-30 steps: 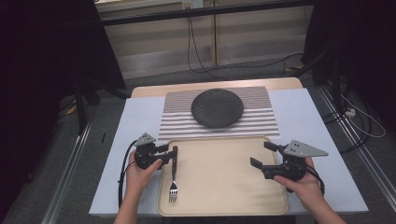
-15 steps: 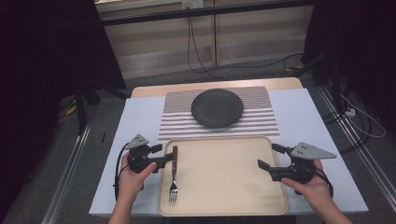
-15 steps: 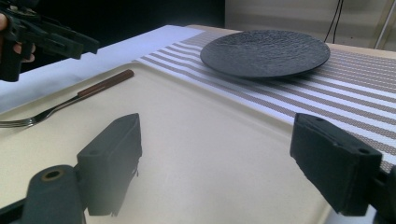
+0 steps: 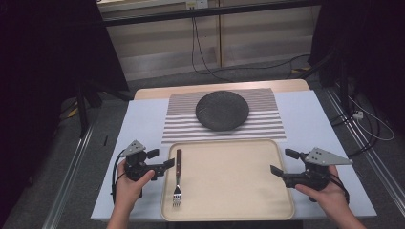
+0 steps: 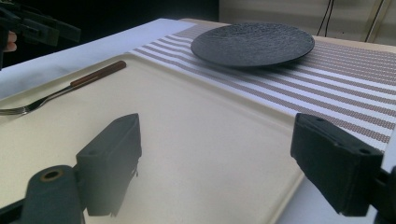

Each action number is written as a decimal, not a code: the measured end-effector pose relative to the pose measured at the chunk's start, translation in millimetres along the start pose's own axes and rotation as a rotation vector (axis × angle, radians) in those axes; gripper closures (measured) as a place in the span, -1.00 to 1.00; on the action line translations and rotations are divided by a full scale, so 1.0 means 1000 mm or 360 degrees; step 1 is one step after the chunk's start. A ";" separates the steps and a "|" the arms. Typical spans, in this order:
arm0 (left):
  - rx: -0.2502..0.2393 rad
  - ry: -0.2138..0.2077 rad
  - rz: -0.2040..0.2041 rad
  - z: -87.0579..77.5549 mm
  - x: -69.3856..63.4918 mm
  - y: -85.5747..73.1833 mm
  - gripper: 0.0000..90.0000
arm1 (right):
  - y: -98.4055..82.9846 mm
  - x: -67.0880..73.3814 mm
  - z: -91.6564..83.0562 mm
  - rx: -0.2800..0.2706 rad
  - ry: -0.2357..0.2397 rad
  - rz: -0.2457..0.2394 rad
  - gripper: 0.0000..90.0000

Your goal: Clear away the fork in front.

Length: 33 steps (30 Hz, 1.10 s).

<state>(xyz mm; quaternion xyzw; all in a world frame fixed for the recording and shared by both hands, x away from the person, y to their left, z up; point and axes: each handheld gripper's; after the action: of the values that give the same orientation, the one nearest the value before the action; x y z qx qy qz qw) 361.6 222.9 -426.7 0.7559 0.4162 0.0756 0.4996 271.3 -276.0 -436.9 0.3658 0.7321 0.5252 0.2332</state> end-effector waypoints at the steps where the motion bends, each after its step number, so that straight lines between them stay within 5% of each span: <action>1: -0.0003 -0.0001 0.0004 0.000 0.000 0.000 -0.68 | -0.001 -0.001 -0.001 0.0004 -0.0007 0.0005 -0.63; 33: -0.0006 0.0020 0.0059 -0.020 0.008 -0.015 -0.77 | -0.013 -0.010 -0.017 0.0038 -0.0060 0.0004 -0.64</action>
<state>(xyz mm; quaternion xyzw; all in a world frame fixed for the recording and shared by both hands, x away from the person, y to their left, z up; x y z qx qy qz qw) 347.3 244.5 -431.7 0.7621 0.4052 0.0903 0.4968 261.7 -296.5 -443.6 0.3794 0.7333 0.5098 0.2418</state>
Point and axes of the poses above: each handheld gripper's, and its own axes: z roughly forward along the jaws, y roughly out of its top, x roughly to its left, and after that the axes turned 4 degrees about -z, right-handed
